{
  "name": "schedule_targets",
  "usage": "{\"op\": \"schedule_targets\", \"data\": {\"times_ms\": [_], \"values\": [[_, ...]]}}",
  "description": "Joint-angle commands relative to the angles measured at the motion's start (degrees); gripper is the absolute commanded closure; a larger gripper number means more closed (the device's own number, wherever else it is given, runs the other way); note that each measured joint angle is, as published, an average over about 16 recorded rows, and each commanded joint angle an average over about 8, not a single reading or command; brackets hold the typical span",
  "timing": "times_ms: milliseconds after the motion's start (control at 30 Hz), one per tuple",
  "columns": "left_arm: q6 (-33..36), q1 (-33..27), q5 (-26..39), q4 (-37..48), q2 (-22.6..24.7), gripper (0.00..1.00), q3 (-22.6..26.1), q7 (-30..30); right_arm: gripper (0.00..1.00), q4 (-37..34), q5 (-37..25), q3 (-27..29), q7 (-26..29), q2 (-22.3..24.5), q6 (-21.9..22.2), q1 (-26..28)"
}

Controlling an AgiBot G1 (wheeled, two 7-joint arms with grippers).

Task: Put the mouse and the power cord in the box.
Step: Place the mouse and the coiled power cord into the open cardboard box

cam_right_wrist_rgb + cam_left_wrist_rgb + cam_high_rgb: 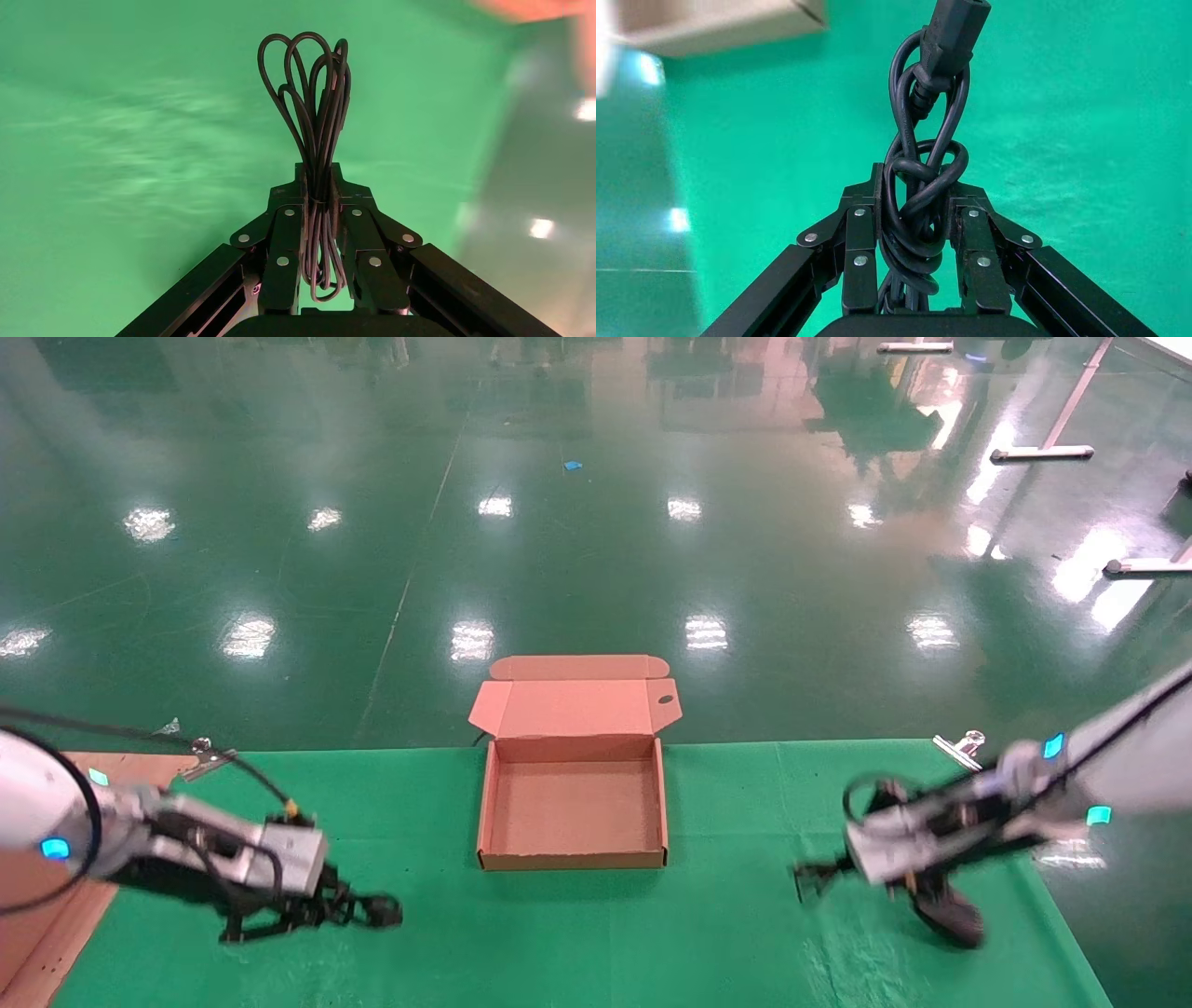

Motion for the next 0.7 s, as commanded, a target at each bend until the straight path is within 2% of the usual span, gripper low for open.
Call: {"op": "schedule_targets", "data": {"times_ms": [33,200,367,533,700], "values": [[1.0,-1.9,-0.4,-0.3,-0.1,1.00,-0.3,-0.3,1.00,0.4,0.6,0.4,0.1,0.2,-1.3,2.3],[1.1,-6.3,-1.4,-1.1,1.7,1.00,-1.0,-1.2,1.00,1.2,1.6,1.1,1.5,-1.8,-2.7,6.6],[-1.2,-9.3,-3.0,-1.1,4.5,1.00,-2.3,-1.5,1.00,1.8,2.9,2.0,3.6,-5.7,-2.2,9.5],[-7.8,-10.7,-4.4,-0.9,7.1,1.00,-3.4,-0.9,1.00,4.6,4.5,2.7,5.9,-9.0,-0.6,10.7],[-13.6,-11.3,-5.1,-0.4,8.8,1.00,-4.0,0.1,1.00,11.0,6.5,2.2,8.8,-9.8,2.0,10.1]]}}
